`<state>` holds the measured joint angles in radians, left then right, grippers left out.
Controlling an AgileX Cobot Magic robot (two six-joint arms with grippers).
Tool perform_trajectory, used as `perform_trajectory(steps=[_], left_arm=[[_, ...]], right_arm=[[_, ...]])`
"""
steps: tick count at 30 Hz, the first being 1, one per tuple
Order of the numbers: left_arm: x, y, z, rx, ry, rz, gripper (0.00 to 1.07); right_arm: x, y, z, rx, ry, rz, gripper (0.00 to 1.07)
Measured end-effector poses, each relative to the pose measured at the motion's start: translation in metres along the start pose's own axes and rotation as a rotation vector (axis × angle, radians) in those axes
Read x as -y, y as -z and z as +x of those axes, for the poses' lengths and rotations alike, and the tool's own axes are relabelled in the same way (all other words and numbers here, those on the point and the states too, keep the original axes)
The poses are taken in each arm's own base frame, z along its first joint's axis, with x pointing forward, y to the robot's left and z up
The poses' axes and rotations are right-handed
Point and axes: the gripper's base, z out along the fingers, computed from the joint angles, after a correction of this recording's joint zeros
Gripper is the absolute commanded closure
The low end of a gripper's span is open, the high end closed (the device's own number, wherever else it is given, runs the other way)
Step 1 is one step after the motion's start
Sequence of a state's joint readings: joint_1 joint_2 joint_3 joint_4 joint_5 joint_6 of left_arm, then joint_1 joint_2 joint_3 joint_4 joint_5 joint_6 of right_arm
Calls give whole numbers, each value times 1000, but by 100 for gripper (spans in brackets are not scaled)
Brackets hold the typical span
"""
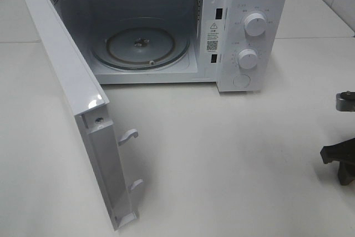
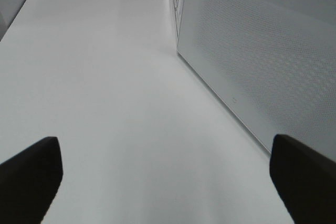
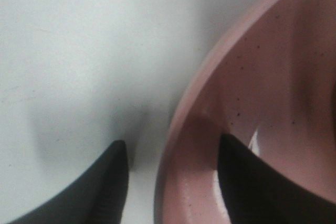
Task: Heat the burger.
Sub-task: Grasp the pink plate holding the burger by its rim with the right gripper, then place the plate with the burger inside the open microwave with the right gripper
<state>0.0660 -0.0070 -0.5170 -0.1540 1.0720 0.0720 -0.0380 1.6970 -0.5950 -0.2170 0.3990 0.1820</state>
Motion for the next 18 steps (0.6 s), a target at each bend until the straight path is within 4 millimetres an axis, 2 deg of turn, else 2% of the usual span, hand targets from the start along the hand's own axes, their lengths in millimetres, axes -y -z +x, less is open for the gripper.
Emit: perform_trajectory(steps=[1, 2, 3, 4, 5, 18], left_arm=[[0, 0, 0, 0, 0, 0, 7], [0, 0, 0, 0, 0, 0, 7], [0, 0, 0, 0, 0, 0, 7], [0, 0, 0, 0, 0, 0, 7], [0, 0, 0, 0, 0, 0, 7], [0, 0, 0, 0, 0, 0, 7]], right_arm=[[1, 0, 0, 1, 7, 7, 83], [1, 0, 0, 2, 15, 12, 90], [1, 0, 0, 2, 15, 12, 90], [1, 0, 0, 3, 20, 15, 105], [1, 1, -1, 8, 22, 16, 107], [-2, 7, -2, 18, 41, 44, 107]])
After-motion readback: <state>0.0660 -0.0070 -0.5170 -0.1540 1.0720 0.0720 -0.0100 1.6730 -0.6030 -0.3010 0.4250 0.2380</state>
